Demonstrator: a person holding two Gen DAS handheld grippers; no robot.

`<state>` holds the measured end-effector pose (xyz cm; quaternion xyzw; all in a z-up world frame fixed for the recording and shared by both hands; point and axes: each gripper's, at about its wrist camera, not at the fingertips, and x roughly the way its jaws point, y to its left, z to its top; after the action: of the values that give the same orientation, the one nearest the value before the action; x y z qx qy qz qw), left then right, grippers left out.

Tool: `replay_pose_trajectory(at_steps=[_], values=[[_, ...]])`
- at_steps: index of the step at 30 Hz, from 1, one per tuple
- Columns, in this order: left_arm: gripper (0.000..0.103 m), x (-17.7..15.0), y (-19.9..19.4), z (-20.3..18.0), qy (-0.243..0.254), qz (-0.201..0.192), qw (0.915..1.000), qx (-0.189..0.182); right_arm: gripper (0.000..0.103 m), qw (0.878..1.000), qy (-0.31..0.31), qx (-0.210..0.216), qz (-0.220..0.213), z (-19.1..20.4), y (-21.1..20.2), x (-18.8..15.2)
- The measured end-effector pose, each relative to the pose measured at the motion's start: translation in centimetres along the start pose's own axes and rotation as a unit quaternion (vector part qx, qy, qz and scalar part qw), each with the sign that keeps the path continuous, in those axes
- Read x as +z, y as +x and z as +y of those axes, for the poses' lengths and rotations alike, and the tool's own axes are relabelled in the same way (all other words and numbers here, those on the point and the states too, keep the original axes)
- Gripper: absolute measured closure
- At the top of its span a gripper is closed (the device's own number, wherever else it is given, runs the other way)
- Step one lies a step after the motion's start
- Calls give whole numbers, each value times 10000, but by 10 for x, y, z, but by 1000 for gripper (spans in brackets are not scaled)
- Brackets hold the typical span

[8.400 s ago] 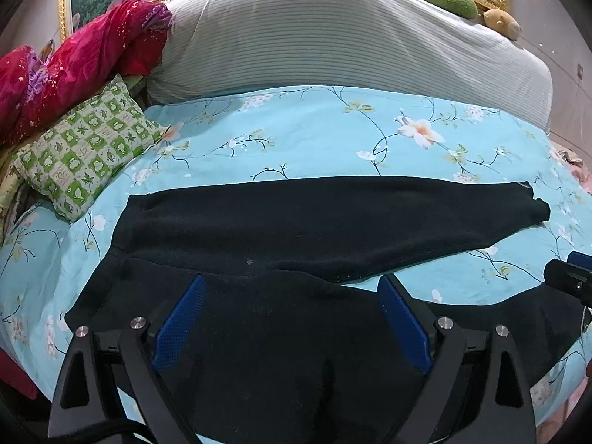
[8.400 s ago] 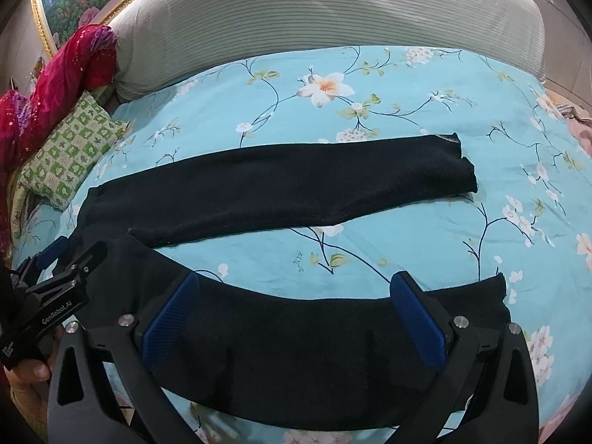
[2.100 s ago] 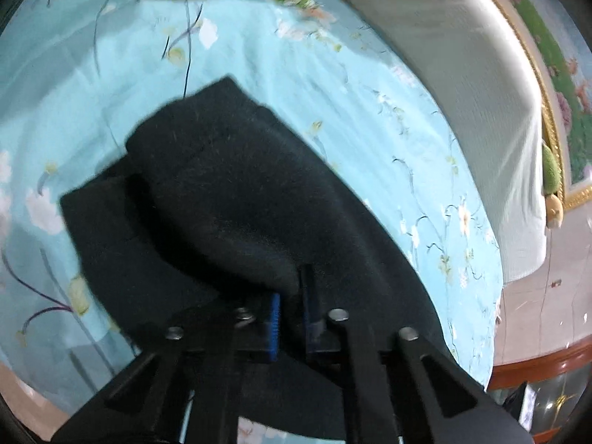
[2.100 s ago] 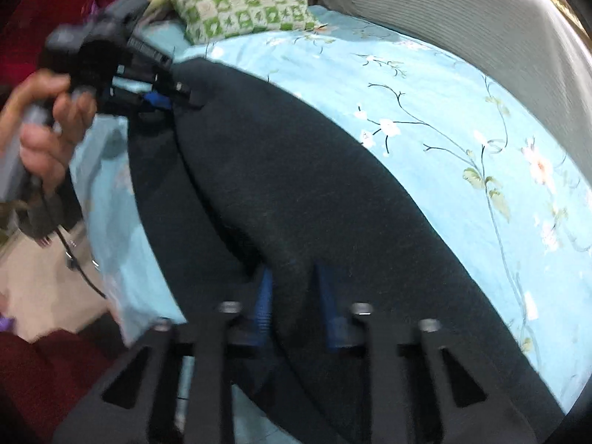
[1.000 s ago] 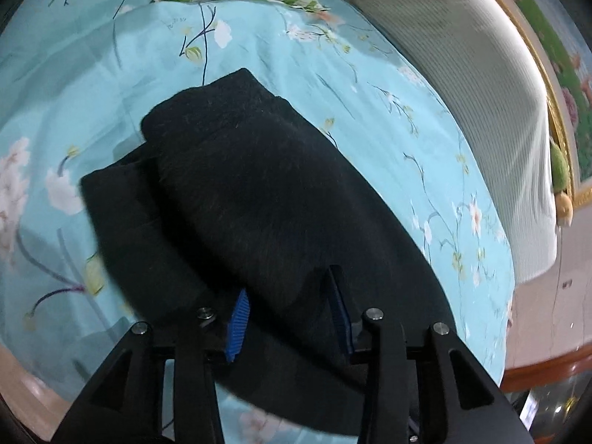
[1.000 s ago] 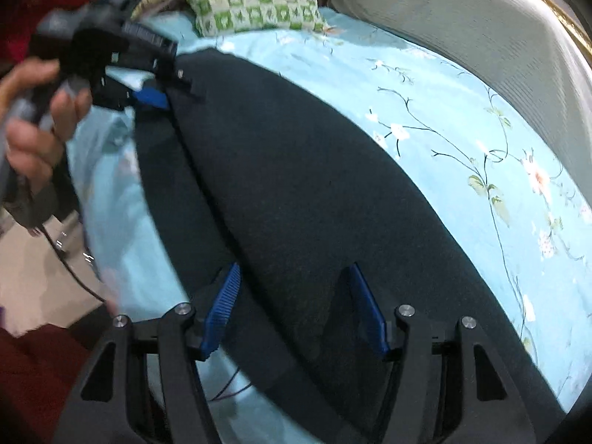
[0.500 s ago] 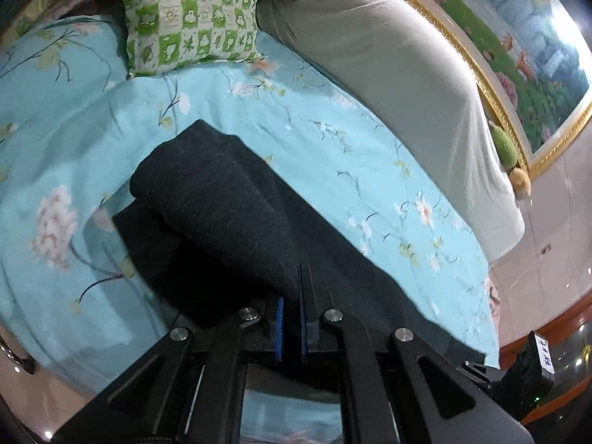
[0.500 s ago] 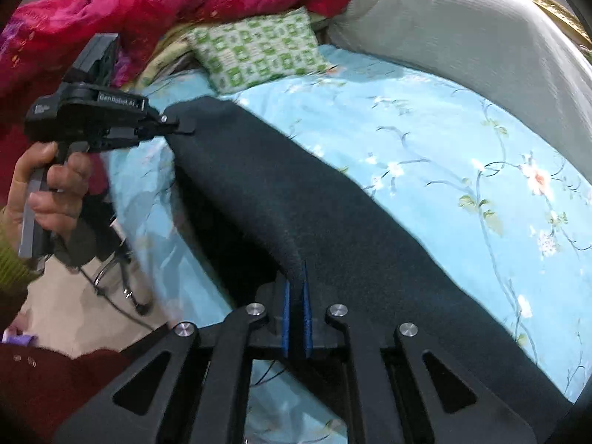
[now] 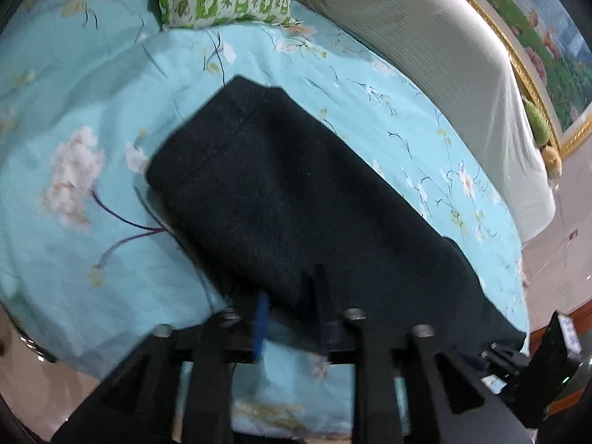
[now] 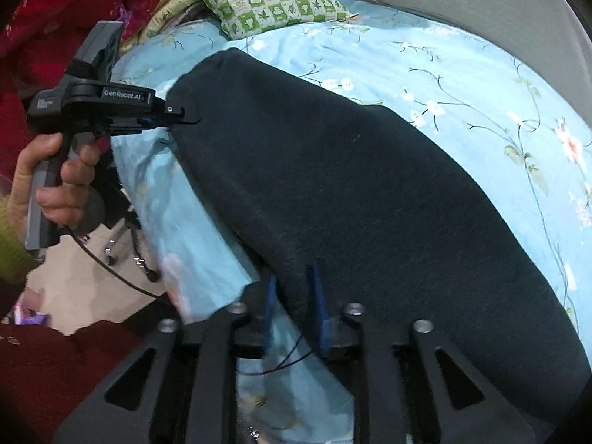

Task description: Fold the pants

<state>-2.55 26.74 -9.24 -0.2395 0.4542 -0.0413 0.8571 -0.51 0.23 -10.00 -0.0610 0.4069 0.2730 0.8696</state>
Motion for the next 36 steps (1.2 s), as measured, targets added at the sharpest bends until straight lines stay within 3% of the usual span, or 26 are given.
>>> replay_pose_trajectory(at_steps=[1, 2, 4, 7, 11, 14, 18, 19, 20, 23, 25, 27, 32, 36], values=[[44, 0, -6, -1, 41, -72, 9999, 121, 63, 9999, 87, 138, -16, -1, -6, 2], [39, 1, -14, 1, 63, -196, 9994, 267, 57, 9996, 138, 248, -72, -2, -12, 1], [38, 3, -21, 5, 44, -315, 9987, 400, 54, 9980, 297, 492, -271, -7, -25, 8], [37, 8, -14, 15, -166, -175, 9989, 399, 53, 9948, 637, 618, -493, -29, -32, 25], [37, 14, 0, 23, -429, -6, 9983, 401, 53, 9935, 920, 211, -637, -63, -17, 53], [37, 18, 3, 26, -490, -11, 9982, 350, 53, 9912, 1204, 353, -429, -89, 10, 75], [37, 26, 10, 33, -689, -14, 9973, 251, 53, 9918, 1098, 649, 73, -98, 48, 91], [38, 28, 13, 35, -726, -19, 9971, 227, 60, 9909, 1102, 741, 221, -99, 59, 92], [38, 31, 16, 36, -738, -34, 9970, 218, 80, 9890, 1126, 900, 335, -102, 68, 91], [43, 40, 22, 37, -792, -125, 9965, 215, 91, 9803, 1486, 1274, 262, -114, 74, 91], [60, 45, 26, 38, -854, -196, 9959, 239, 97, 9725, 1778, 1506, 78, -124, 68, 92], [80, 52, 25, 37, -904, -219, 9956, 68, 97, 9699, 1863, 1567, -89, -125, 60, 94], [87, 59, -17, 13, -535, -509, 9965, -394, 97, 9772, 1546, 1435, -247, -105, 35, 99], [87, 60, -26, -5, 115, -796, 9966, -175, 97, 9810, 1534, 1120, -392, -108, 35, 103]])
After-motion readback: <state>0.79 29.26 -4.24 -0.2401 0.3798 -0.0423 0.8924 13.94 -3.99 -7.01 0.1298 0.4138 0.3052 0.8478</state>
